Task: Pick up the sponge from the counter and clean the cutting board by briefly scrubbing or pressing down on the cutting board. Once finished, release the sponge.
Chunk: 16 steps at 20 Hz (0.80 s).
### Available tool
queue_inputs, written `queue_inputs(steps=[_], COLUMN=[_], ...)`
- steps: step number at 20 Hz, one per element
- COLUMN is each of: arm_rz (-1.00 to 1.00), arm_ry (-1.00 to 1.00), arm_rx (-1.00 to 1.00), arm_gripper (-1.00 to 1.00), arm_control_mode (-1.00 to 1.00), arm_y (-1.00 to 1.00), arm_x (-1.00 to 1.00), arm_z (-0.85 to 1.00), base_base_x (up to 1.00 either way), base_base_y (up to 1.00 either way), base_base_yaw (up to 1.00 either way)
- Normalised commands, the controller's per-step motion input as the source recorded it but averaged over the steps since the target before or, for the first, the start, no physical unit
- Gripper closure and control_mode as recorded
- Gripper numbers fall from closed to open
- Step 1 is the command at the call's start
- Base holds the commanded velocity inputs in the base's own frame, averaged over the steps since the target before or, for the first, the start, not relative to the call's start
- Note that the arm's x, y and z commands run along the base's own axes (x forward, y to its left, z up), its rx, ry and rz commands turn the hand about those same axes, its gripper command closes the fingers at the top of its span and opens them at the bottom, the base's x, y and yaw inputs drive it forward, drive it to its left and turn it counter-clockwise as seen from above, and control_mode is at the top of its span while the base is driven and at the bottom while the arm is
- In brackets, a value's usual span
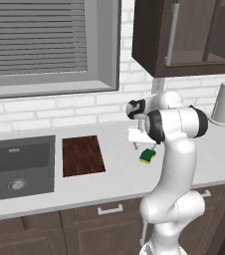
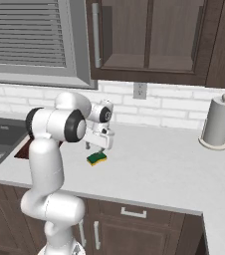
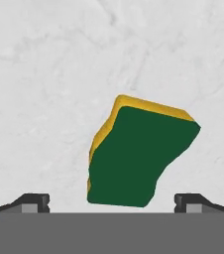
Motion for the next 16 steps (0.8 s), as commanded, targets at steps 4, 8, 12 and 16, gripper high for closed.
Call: queue_inputs(steps=[4, 8, 12, 16], arm_rz=[-0.01, 0.0, 0.0, 0.0], arm_ry=[-0.08, -0.15, -0.18, -0.07], arm_rx=[0.0, 0.0, 0.0, 0.0], arm_gripper=[-1.0, -1.0, -1.0, -1.0], arm_control_mode=[-1.0, -1.0, -1.0, -1.0], arm_y=[0.0, 0.0, 0.0, 0.0], arm_x=[0.08, 0.05, 0.0, 0.04], arm_z=[-0.02, -0.04, -0.23, -0.42], base_base_x=[0.0, 0.0, 0.0, 0.0], base_base_y=[0.0, 0.0, 0.0, 0.0], base_base_yaw=[0.0, 0.0, 0.0, 0.0])
